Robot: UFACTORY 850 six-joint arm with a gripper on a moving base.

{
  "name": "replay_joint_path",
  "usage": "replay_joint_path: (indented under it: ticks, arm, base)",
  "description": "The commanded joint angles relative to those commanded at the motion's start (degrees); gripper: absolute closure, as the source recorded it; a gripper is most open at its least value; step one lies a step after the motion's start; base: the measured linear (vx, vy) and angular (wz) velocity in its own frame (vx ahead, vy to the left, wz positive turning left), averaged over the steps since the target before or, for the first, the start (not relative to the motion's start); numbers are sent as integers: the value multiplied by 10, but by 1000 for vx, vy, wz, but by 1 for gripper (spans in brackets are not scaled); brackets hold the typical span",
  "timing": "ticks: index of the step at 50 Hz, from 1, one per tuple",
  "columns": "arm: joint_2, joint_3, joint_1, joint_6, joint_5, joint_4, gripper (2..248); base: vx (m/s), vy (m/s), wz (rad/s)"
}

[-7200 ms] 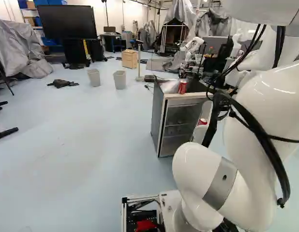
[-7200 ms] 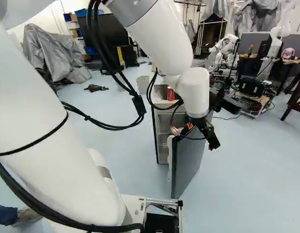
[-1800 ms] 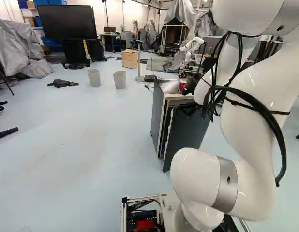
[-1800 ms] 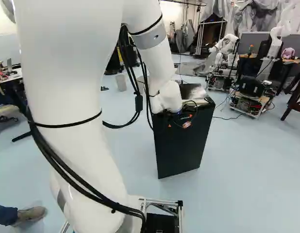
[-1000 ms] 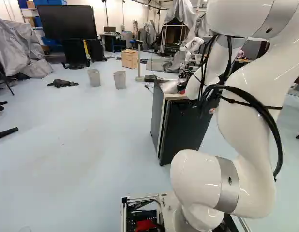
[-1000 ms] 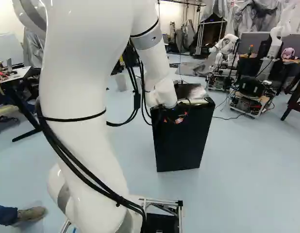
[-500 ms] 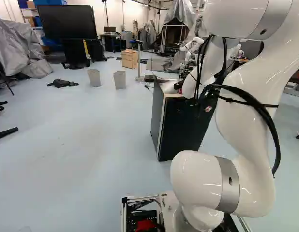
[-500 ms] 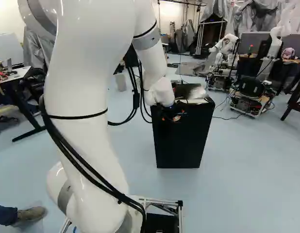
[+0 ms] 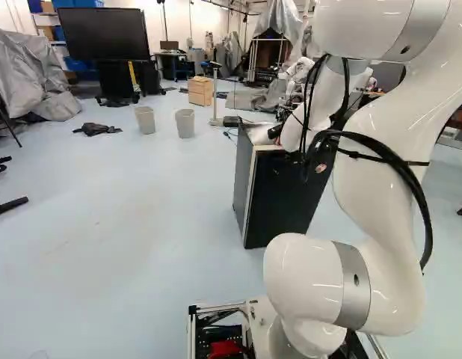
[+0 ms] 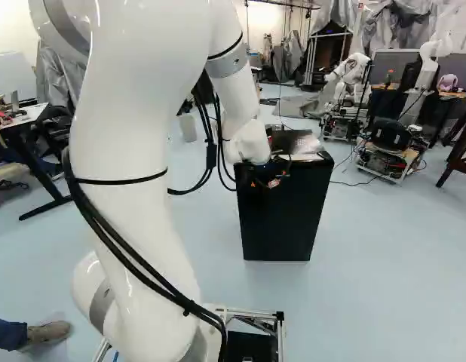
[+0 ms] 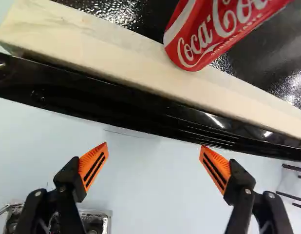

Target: Grab a drink from the fridge

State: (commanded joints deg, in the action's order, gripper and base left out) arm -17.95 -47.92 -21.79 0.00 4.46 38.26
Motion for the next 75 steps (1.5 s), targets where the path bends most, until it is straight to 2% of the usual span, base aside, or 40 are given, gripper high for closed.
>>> replay_joint_path:
  ticks: [11,37,47,75]
  arm:
    - [13,17,-4,0,-1,-24,3]
    - [20,25,1,0,-18,-164,3]
    - [15,18,3,0,-19,-174,3]
    - [-7,-9,10,0,-19,-175,3]
  base:
    - [0,0,0]
    - [0,0,0]
    - [0,0,0]
    - [0,0,0]
